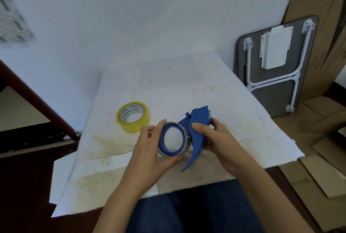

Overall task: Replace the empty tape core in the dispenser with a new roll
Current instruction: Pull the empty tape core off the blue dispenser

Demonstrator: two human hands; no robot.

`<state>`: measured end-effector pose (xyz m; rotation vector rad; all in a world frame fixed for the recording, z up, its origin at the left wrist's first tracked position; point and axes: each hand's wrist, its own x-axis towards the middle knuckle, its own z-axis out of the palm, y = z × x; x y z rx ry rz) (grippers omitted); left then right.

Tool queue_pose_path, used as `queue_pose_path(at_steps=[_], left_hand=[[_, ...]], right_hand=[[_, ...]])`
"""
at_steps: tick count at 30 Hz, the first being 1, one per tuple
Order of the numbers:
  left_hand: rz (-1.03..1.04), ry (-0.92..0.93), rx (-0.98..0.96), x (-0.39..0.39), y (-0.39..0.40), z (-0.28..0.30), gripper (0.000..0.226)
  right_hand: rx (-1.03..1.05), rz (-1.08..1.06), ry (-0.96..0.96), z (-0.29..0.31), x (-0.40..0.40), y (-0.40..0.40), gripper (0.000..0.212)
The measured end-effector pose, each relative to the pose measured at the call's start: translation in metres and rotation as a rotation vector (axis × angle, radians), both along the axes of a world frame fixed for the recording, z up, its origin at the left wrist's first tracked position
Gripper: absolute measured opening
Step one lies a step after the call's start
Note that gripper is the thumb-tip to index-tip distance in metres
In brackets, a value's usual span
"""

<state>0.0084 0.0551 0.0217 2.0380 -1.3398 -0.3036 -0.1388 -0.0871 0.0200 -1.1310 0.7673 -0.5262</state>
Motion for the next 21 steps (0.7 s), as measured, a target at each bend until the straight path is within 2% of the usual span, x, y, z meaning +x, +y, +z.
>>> queue_pose_path(at_steps=[2, 5, 7, 9, 11, 13, 16, 21], left_hand=[[0.047, 0.127, -0.063, 0.001, -0.001, 0.005, 0.079], [0.181, 0.31, -0.139, 0.007, -0.008, 0.017, 0.074], [0.209, 0.363, -0.127, 0.014, -0.019, 0.032, 0.07], [0.165, 0.305, -0.085, 0.025, -0.037, 0.046, 0.066], [0.136, 0.175, 0.018, 0.043, -0.062, 0.052, 0.073], [0.143, -0.017, 0.149, 0.065, -0.093, 0.05, 0.086], [0.155, -0.308, 0.345, 0.093, -0.14, 0.046, 0.093], [0.093, -0.3, 0.583, 0.117, -0.189, 0.033, 0.098]], right_hand=[[-0.022, -0.124, 0.004, -0.005, 0.003, -0.001, 0.05], [0.081, -0.279, -0.055, -0.009, 0.006, -0.014, 0.053], [0.151, -0.343, -0.13, -0.005, 0.008, -0.027, 0.046], [0.181, -0.38, -0.193, 0.0, 0.009, -0.037, 0.032], [0.19, -0.398, -0.24, 0.003, 0.012, -0.047, 0.034], [0.175, -0.409, -0.249, 0.005, 0.015, -0.056, 0.037], [0.156, -0.432, -0.221, 0.008, 0.02, -0.07, 0.035], [0.151, -0.442, -0.18, 0.005, 0.027, -0.092, 0.04]])
